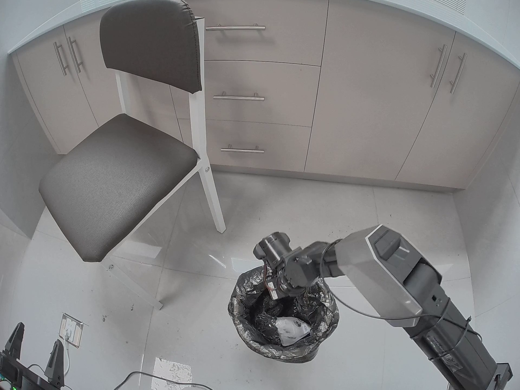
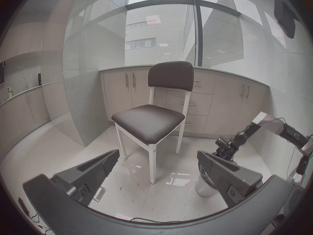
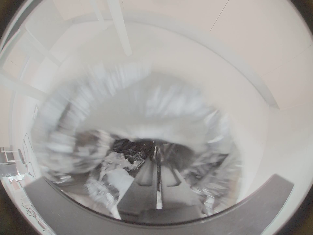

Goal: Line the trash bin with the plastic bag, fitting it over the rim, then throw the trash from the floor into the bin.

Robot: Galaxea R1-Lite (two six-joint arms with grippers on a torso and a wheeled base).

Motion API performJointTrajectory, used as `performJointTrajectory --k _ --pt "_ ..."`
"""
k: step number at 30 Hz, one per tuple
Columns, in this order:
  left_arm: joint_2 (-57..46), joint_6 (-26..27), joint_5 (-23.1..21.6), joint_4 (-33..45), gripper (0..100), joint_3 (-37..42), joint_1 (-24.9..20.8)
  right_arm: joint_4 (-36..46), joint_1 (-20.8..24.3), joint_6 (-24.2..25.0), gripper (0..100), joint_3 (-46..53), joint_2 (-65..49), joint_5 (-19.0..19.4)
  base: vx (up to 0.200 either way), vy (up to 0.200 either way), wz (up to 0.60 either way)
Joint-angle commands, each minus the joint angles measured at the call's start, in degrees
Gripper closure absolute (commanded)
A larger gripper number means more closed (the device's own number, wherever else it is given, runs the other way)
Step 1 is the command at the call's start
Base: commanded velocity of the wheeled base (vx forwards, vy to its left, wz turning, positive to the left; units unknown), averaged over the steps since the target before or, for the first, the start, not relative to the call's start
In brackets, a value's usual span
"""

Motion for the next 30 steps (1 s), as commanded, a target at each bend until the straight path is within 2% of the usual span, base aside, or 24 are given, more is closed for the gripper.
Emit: performJointTrajectory --k 1,5,7,8,11,18,22,24,25,26,30 --pt "-0.76 0.07 0.04 -0.05 0 0.37 -0.01 7.37 0.63 -0.29 100 -0.01 -14.93 0.54 0.000 0.000 0.00" --pt "-0.76 0.07 0.04 -0.05 0 0.37 -0.01 12.29 1.51 -0.29 100 -0.01 -22.84 0.45 0.000 0.000 0.00" --pt "-0.76 0.07 0.04 -0.05 0 0.37 -0.01 12.29 1.51 -0.29 100 -0.01 -22.84 0.45 0.000 0.000 0.00" --pt "-0.76 0.15 0.04 -0.05 0 0.37 -0.01 18.01 1.60 0.32 100 -0.01 -29.17 0.36 0.000 0.000 0.00" --pt "-0.76 0.15 0.04 -0.05 0 0.37 -0.01 21.35 1.60 1.02 100 -0.01 -32.59 0.01 0.000 0.000 0.00" --pt "-0.76 0.15 0.04 -0.05 0 0.37 -0.01 35.94 1.07 9.99 100 -0.01 -47.89 0.28 0.000 0.000 0.00" --pt "-0.76 0.15 0.04 -0.05 0 0.37 -0.01 45.78 -0.43 9.20 100 -0.01 -56.15 -0.25 0.000 0.000 0.00" --pt "-0.76 0.15 0.04 -0.05 0 0.37 -0.01 53.86 -2.45 6.74 100 -0.01 -61.68 -0.34 0.000 0.000 0.00" --pt "-0.76 0.15 0.04 -0.05 0 0.37 -0.01 53.86 -2.45 6.74 100 -0.01 -61.68 -0.34 0.000 0.000 0.00" --pt "-0.76 0.15 0.04 -0.05 0 0.37 -0.01 62.48 -2.53 4.54 100 -0.01 -68.01 -0.16 0.000 0.000 0.00" --pt "-0.76 0.15 0.04 -0.05 0 0.37 -0.01 73.20 -3.50 2.61 100 -0.01 -75.92 -0.07 0.000 0.000 0.00"
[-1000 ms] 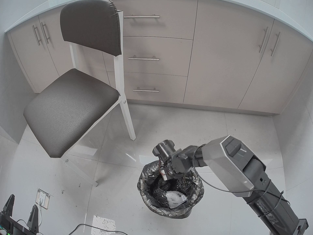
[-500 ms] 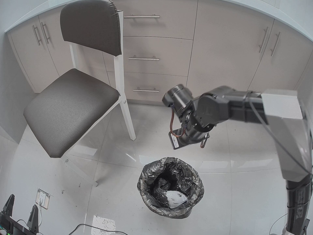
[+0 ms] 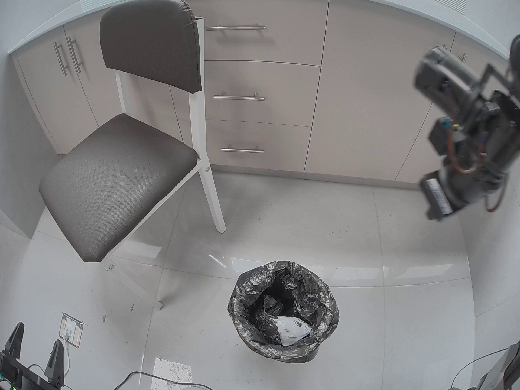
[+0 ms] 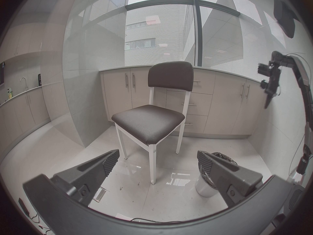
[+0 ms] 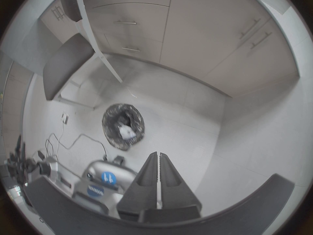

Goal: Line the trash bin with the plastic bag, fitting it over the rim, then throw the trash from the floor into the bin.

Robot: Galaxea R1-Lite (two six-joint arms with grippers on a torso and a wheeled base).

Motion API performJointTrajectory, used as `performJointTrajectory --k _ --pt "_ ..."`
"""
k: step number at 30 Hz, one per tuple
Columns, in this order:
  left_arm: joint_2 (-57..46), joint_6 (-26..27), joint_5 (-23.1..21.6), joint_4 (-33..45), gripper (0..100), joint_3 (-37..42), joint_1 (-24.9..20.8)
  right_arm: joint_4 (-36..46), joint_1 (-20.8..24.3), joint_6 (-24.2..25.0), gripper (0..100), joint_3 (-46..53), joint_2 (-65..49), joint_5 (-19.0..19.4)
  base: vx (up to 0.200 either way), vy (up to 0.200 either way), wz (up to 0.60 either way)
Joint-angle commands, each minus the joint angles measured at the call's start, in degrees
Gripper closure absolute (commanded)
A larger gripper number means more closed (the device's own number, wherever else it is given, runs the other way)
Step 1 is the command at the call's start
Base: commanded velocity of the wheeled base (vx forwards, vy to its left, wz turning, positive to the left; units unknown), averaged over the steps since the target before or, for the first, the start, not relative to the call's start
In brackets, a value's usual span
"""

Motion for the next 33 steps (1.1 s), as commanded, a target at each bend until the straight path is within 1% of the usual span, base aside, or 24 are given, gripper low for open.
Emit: performJointTrajectory --k 1,3,5,7,8,9,10,11,12,13,14,17,19,21,22,23,25,26,27,28,30,31,32,33 --pt "-0.76 -0.04 0.02 0.02 0 0.40 0.01 12.36 -3.33 -2.32 100 0.01 -20.56 0.04 0.000 0.000 0.00" --pt "-0.76 -0.04 0.02 0.02 0 0.40 0.01 12.09 -6.23 -1.70 100 0.01 -24.42 0.04 0.000 0.000 0.00" --pt "-0.76 -0.04 0.02 0.02 0 0.40 0.01 11.92 -9.57 -2.23 100 0.01 -29.35 0.65 0.000 0.000 0.00" --pt "-0.76 -0.04 0.02 0.02 0 0.40 0.01 11.92 -11.24 -2.23 100 0.01 -33.39 0.74 0.000 0.000 0.00" --pt "-0.76 -0.04 0.02 0.02 0 0.40 0.01 11.92 -13.35 -2.32 100 0.01 -36.99 0.74 0.000 0.000 0.00" --pt "-0.76 -0.04 0.02 0.02 0 0.40 0.01 11.92 -14.32 -2.41 100 0.01 -38.22 0.74 0.000 0.000 0.00" --pt "-0.76 -0.04 0.02 0.02 0 0.40 0.01 11.83 -17.83 -3.29 100 0.01 -42.18 1.09 0.000 0.000 0.00" --pt "-0.76 -0.04 0.02 0.02 0 0.40 0.01 11.83 -19.15 -3.64 100 0.01 -43.50 1.44 0.000 0.000 0.00" --pt "-0.76 -0.04 0.02 0.02 0 0.40 0.01 11.65 -23.46 -5.22 100 0.01 -48.86 3.11 0.000 0.000 0.00" --pt "-0.76 -0.04 0.02 0.02 0 0.40 0.01 11.48 -25.92 -6.71 100 0.01 -53.34 5.04 0.000 0.000 0.00" --pt "-0.76 -0.04 0.02 0.02 0 0.40 0.01 11.30 -27.06 -7.68 100 0.01 -55.62 6.28 0.000 0.000 0.00" --pt "-0.76 -0.04 0.02 0.02 0 0.40 0.01 8.40 -32.34 -12.60 100 0.01 -67.23 15.06 0.000 0.000 0.00" --pt "-0.76 -0.04 0.02 0.02 0 0.40 0.01 4.10 -35.32 -14.27 100 0.01 -74.26 19.37 0.000 0.000 0.00" --pt "-0.76 -0.04 0.02 0.02 0 0.40 0.01 -3.55 -37.70 -15.24 100 12.56 -81.90 21.13 0.000 0.000 0.00" --pt "-0.76 -0.04 0.02 0.02 0 0.40 0.01 -6.98 -38.14 -15.42 100 17.48 -84.54 21.22 0.000 0.000 0.00" --pt "-0.76 -0.04 0.02 0.02 0 0.40 0.01 -6.98 -38.14 -15.42 100 17.48 -84.54 21.22 0.000 0.000 0.00" --pt "-0.76 -0.04 0.02 0.02 0 0.40 0.01 -22.27 -39.02 -16.03 100 36.56 -94.82 21.39 0.000 0.000 0.00" --pt "-0.76 -0.04 0.02 0.02 0 0.40 0.01 -26.14 -39.19 -16.47 100 41.39 -97.28 21.39 0.000 0.000 0.00" --pt "-0.85 -0.04 0.02 0.02 0 0.40 0.01 -26.14 -39.19 -16.47 100 41.39 -97.28 21.39 0.000 0.000 0.00" --pt "-0.76 -0.04 0.02 0.02 0 0.40 0.01 -30.88 -39.19 -18.05 100 48.69 -99.31 20.60 0.000 0.000 0.00" --pt "-0.85 -0.04 0.02 0.02 0 0.40 0.01 -31.50 -38.75 -18.14 100 49.92 -99.31 20.16 0.000 0.000 0.00" --pt "-0.85 -0.04 0.02 0.02 0 0.40 0.01 -32.20 -37.70 -18.32 100 50.53 -100.01 20.60 0.000 0.000 0.00" --pt "-0.76 -0.04 0.02 0.02 0 0.40 0.01 -32.55 -35.50 -19.19 100 52.03 -100.89 21.57 0.000 0.000 0.00" --pt "-0.76 -0.04 0.02 0.02 0 0.40 0.01 -33.61 -34.71 -19.46 100 53.70 -101.15 21.92 0.000 0.000 0.00"
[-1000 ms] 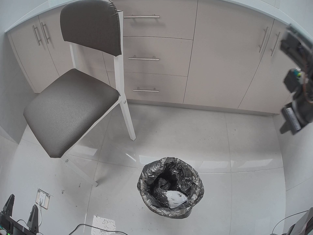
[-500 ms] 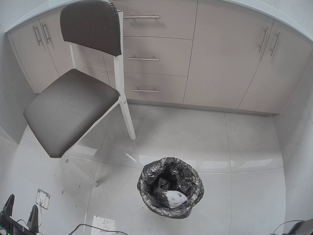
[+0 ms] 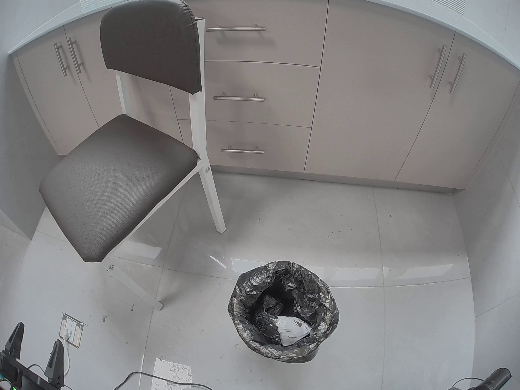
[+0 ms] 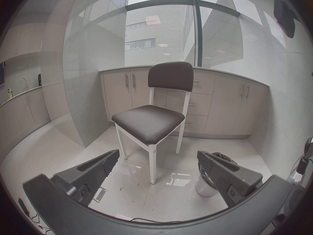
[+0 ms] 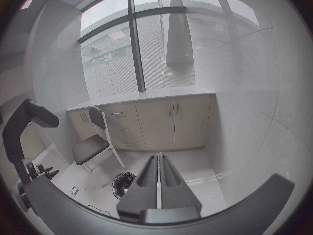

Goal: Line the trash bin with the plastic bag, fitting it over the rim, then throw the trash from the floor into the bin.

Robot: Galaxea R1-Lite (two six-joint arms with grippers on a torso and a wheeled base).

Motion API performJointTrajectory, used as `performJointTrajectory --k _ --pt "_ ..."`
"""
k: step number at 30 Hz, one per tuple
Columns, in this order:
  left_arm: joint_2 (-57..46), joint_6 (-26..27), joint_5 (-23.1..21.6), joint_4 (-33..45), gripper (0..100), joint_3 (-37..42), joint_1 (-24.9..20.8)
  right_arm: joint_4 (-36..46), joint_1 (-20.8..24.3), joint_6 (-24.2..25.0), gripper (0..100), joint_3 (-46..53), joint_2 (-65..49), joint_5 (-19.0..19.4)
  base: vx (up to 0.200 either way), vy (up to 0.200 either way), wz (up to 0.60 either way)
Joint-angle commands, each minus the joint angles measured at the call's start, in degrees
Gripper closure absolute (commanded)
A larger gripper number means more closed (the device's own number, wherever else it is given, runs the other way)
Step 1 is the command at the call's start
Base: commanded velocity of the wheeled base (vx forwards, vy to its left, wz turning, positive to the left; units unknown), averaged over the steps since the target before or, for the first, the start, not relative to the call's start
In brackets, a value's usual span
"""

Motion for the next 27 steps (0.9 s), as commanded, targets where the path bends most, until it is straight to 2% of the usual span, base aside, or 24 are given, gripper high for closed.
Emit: performJointTrajectory --k 1,4,7,8,9,10,12,14,15,16,18,27 --pt "-0.85 -0.02 0.02 0.00 0 0.37 0.01 -22.02 -1.63 -6.86 100 33.66 -22.82 5.56 0.000 0.000 0.00" --pt "-0.85 -0.02 0.02 0.00 0 0.37 0.01 -26.06 -2.33 -7.83 100 40.17 -23.43 6.00 0.000 0.000 0.00" --pt "-0.76 -0.02 0.02 0.00 0 0.37 0.01 -40.48 -3.04 -10.03 100 56.60 -25.10 5.82 0.000 0.000 0.00" --pt "-0.85 -0.02 0.02 0.00 0 0.37 0.01 -48.47 -3.04 -11.43 100 64.25 -25.10 5.56 0.000 0.000 0.00" --pt "-0.85 -0.02 0.02 0.00 0 0.37 0.01 -48.47 -3.04 -11.43 100 64.25 -25.10 5.56 0.000 0.000 0.00" --pt "-0.85 -0.02 0.02 0.00 0 0.37 0.01 -64.29 -2.95 -12.93 100 76.99 -25.10 5.56 0.000 0.000 0.00" --pt "-0.85 -0.02 0.02 0.00 0 0.37 0.01 -76.42 -2.95 -13.10 100 89.82 -25.10 5.65 0.000 0.000 0.00" --pt "-0.85 -0.02 0.02 0.00 0 0.37 0.01 -75.11 -3.04 -13.54 100 92.20 -25.10 5.21 0.000 0.000 0.00" --pt "-0.85 -0.02 0.02 0.00 0 0.37 0.01 -68.34 -2.95 -12.75 100 92.11 -25.10 4.68 0.000 0.000 0.00" --pt "-0.85 -0.02 0.02 0.00 0 0.37 0.01 -63.42 -2.95 -9.33 100 90.44 -25.10 3.71 0.000 0.000 0.00" --pt "-0.85 -0.02 0.02 0.00 0 0.37 0.01 -64.56 -3.04 -3.96 100 90.70 -25.10 4.07 0.000 0.000 0.00" --pt "-0.85 -0.02 0.02 0.00 0 0.37 0.01 -64.82 -3.04 -6.43 100 92.11 -25.10 4.07 0.000 0.000 0.00"
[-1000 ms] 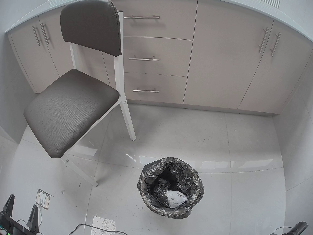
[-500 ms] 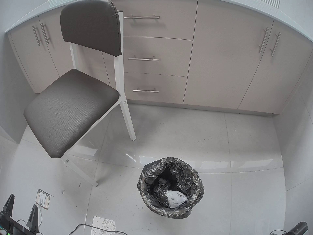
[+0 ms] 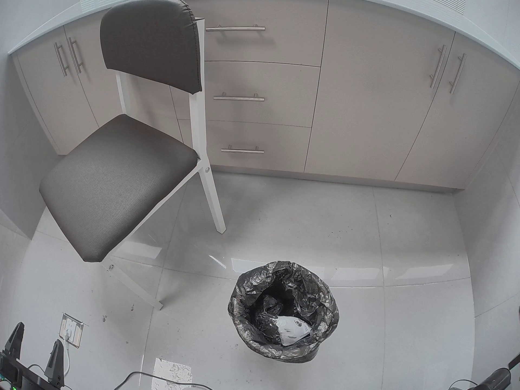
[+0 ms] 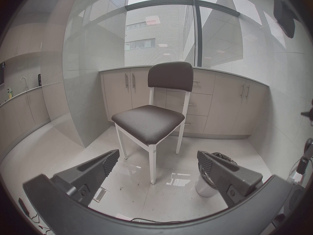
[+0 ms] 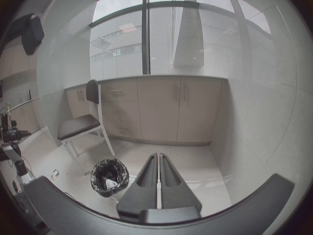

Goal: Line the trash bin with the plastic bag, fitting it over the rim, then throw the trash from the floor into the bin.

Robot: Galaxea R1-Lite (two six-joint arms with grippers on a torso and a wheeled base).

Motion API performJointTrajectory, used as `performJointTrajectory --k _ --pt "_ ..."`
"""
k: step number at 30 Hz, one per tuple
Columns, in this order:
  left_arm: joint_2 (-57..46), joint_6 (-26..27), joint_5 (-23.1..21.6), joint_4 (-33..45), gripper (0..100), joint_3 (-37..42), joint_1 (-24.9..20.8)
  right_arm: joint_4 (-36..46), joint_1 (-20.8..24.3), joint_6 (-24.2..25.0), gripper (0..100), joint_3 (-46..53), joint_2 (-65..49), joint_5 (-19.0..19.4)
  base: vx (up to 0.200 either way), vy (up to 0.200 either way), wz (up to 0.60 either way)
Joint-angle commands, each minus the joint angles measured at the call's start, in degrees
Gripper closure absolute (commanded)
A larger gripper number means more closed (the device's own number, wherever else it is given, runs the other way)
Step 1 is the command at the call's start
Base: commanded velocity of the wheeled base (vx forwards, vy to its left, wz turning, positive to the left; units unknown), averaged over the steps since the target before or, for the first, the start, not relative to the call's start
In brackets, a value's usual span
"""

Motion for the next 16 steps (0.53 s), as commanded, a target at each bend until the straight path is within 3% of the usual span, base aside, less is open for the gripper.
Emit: performJointTrajectory --k 1,16 --pt "-0.85 0.05 0.04 0.00 0 0.37 0.01 -9.17 -0.38 0.18 100 15.10 -3.30 0.18 0.000 0.000 0.00" --pt "-0.85 -0.04 0.04 0.00 0 0.37 0.01 -9.26 -0.38 0.35 100 15.10 -3.30 0.18 0.000 0.000 0.00"
